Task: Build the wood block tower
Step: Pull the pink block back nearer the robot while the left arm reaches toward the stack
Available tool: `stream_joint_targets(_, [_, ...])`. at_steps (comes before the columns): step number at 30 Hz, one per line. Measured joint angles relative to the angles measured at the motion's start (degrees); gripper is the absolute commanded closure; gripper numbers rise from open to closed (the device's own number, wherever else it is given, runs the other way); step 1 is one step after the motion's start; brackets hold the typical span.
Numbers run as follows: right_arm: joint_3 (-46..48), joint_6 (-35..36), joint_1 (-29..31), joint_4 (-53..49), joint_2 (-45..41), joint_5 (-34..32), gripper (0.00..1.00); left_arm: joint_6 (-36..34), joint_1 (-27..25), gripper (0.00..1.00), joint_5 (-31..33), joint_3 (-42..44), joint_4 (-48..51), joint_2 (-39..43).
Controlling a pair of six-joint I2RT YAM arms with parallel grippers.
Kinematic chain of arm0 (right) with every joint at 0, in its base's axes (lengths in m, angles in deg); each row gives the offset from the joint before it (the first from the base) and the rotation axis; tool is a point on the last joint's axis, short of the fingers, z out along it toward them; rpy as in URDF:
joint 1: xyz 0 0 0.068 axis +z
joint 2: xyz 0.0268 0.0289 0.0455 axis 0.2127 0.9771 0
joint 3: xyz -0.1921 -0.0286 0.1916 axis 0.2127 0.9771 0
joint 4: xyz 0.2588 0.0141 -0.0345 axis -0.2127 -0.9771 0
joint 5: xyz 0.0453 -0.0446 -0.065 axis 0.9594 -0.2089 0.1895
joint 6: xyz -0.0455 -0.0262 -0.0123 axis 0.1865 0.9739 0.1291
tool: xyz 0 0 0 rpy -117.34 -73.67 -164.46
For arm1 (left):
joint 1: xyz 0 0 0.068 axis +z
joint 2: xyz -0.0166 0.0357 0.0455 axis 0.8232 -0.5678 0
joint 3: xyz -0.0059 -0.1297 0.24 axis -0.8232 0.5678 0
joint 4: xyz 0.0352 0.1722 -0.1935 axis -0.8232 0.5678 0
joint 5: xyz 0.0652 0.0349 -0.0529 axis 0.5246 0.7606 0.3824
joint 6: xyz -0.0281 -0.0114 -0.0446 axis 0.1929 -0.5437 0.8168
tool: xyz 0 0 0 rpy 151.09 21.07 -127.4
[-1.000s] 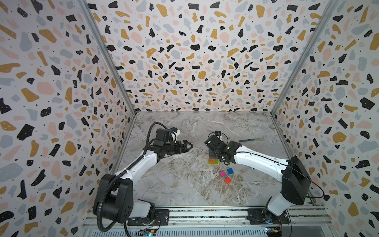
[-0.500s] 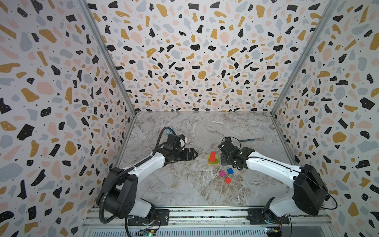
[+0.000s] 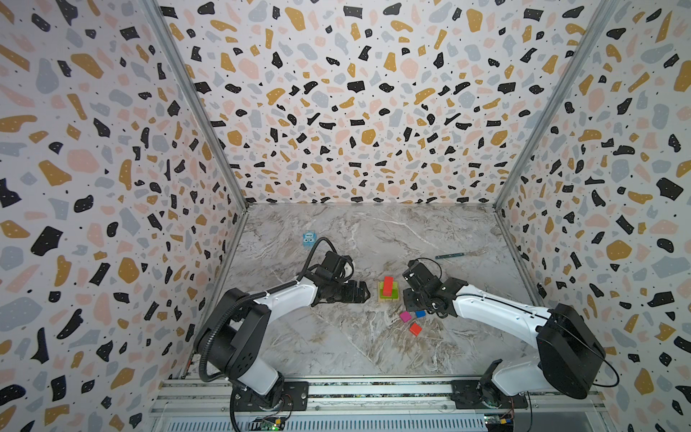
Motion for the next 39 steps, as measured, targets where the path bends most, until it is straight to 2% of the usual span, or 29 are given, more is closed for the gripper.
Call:
stream_joint_targets(13, [1.4, 1.8, 0.0, 3.3, -0.5, 3.8, 0.75, 1.5, -1.2, 0.02, 0.1, -4.7, -2.5, -4.9])
stream_joint_targets(39, [1.6, 3.0, 0.0, 6.1, -1.2, 4.9, 0.77, 2.7, -2.7, 0.03, 1.1, -7.1, -4.1, -9.9])
